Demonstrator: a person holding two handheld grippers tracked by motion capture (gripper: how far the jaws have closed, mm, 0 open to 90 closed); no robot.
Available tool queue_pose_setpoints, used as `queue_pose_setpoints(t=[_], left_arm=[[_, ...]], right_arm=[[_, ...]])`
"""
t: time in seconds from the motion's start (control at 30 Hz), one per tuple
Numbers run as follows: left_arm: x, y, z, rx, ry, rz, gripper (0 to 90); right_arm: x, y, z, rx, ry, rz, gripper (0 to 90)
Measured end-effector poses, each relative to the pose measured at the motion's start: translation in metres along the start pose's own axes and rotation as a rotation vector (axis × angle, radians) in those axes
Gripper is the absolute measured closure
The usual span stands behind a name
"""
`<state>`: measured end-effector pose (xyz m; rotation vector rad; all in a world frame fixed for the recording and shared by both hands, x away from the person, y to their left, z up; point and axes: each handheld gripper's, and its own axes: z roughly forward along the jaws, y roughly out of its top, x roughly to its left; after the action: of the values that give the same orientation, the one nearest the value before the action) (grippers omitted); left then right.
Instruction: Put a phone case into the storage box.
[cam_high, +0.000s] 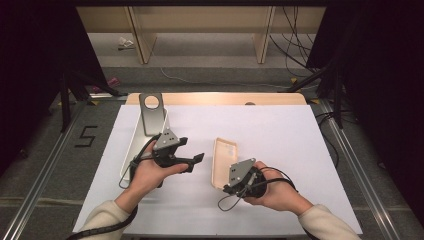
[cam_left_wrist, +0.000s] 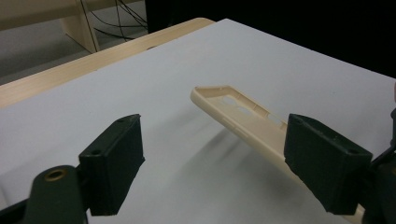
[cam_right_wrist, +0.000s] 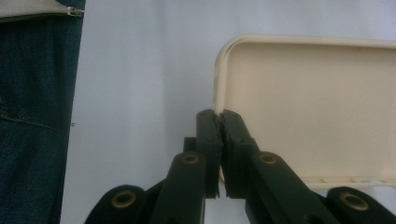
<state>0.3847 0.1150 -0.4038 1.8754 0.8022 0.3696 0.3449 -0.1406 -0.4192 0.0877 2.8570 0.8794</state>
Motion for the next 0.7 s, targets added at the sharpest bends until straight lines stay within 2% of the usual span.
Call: queue_pose_setpoints(t=[0.33,0.7], left_arm=[[-0.004,0.016,0.020,0.026,-0.021,-0.004,22.2],[-0.003,0.021,0.053,0.132,-0.022,-0.045,29.8]], right_arm=[[0.002,0.001,-0.002,-0.003,0.003,-0.004,87.4],[0.003,0.004,-0.001,-0.010,0.001,-0.013,87.4]])
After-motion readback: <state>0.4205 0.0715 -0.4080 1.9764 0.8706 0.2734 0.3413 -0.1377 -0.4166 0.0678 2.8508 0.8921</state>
